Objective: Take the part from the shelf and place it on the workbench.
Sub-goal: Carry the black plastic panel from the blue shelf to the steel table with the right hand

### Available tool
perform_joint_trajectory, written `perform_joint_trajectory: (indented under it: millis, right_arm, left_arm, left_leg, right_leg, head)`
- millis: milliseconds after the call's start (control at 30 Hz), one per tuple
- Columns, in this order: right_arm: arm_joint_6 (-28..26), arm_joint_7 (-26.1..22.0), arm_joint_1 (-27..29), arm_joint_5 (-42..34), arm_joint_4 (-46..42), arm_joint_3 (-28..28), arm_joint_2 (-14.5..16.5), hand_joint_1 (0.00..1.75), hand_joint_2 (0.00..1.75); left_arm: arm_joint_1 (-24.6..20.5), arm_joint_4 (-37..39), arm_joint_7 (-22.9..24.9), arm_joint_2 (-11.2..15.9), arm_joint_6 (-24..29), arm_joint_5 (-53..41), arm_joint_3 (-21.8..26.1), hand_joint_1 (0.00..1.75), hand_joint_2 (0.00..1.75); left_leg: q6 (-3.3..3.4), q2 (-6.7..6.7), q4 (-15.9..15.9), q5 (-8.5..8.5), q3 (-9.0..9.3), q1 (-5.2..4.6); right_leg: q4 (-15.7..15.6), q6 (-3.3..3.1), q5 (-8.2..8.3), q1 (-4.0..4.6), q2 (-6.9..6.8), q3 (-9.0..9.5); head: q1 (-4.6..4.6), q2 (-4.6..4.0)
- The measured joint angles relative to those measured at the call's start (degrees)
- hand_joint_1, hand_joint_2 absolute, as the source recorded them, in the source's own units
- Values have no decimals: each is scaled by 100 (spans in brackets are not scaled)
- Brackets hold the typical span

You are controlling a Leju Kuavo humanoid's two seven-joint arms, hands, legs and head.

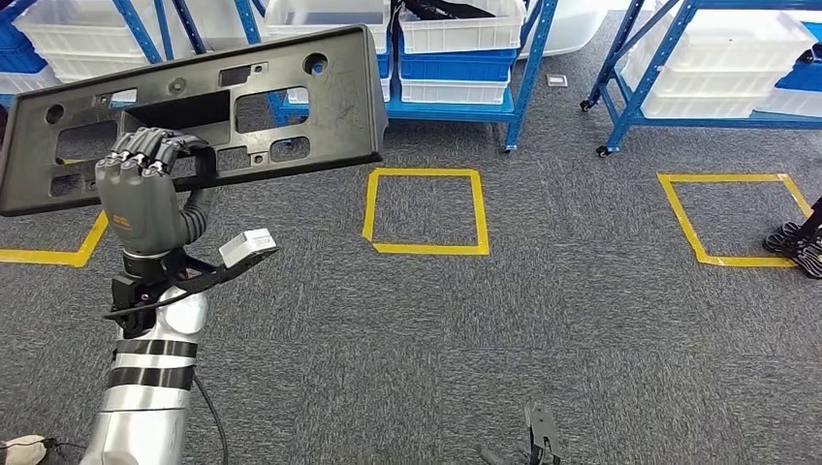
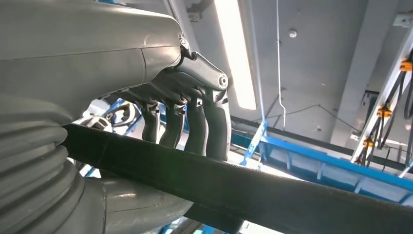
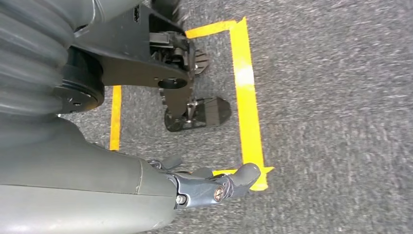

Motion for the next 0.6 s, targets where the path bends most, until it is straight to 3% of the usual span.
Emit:
perform_joint_trajectory:
  millis: [67,100,167,200,267,333,367,400,433,500,567,600]
  right_arm:
    - [0,0,-7,1,-5,-1,0,0,175]
    - [0,0,-4,1,-5,-1,3,0,175]
    - [1,2,15,1,-3,-1,3,0,175]
    - [1,4,26,1,-3,-1,4,0,175]
    - [2,8,33,2,-2,-1,4,0,175]
    - [2,10,34,2,-2,-1,5,0,175]
    - [2,12,35,2,-2,-1,5,0,175]
    - [2,14,36,2,-2,-1,5,0,175]
    - [2,16,34,2,-2,-1,4,0,175]
    - [2,17,14,2,-3,0,-2,0,87]
    - [2,17,-4,2,-4,1,-4,0,0]
    - [3,18,-7,2,-4,2,-2,0,0]
  left_arm:
    - [-41,11,8,2,1,25,-13,175,175]
    - [-44,15,10,2,1,32,-18,175,175]
    - [-46,31,12,3,0,33,-19,175,175]
    - [-48,40,12,3,-1,32,-19,175,175]
    - [-54,55,12,3,-1,36,-19,175,175]
    - [-47,66,11,3,-1,38,-19,175,175]
    - [-43,74,10,3,-1,38,-20,175,175]
    - [-39,82,10,3,-1,38,-20,175,175]
    - [-37,90,11,3,-1,38,-20,175,175]
    - [-40,97,12,4,-1,42,-18,175,175]
    - [-42,101,13,8,-1,46,-19,175,175]
    - [-43,104,15,9,-1,46,-20,175,175]
  left_leg:
    - [25,-25,-760,-18,698,6]
    - [95,-29,-847,-21,698,-28]
    - [245,-4,-871,96,599,-49]
    - [315,8,-885,166,535,-50]
    - [397,19,-892,310,369,-59]
    - [414,22,-888,453,181,-73]
    - [410,23,-886,523,88,-78]
    - [401,23,-885,591,0,-81]
    - [387,23,-884,659,-82,-82]
    - [341,24,-878,779,-210,-87]
    - [268,37,-891,882,-258,-90]
    - [224,47,-911,928,-262,-86]
  right_leg:
    - [70,141,188,-11,6,-248]
    - [60,191,243,-20,7,-277]
    - [82,248,247,-45,5,-369]
    - [207,239,120,-48,6,-452]
    - [813,171,-351,-48,9,-700]
    - [1555,163,-707,-47,9,-883]
    - [1747,194,-731,-47,9,-874]
    - [1739,235,-664,-46,9,-761]
    - [1530,266,-562,-45,8,-539]
    - [708,245,-511,-24,5,118]
    - [128,166,-602,17,4,503]
    - [32,127,-621,37,6,535]
  head:
    - [5,0]
    - [13,0]
    - [14,0]
    - [26,0]
    - [48,0]
    - [58,0]
    - [57,0]
    - [57,0]
    - [57,0]
    - [59,0]
    - [54,0]
    - [55,0]
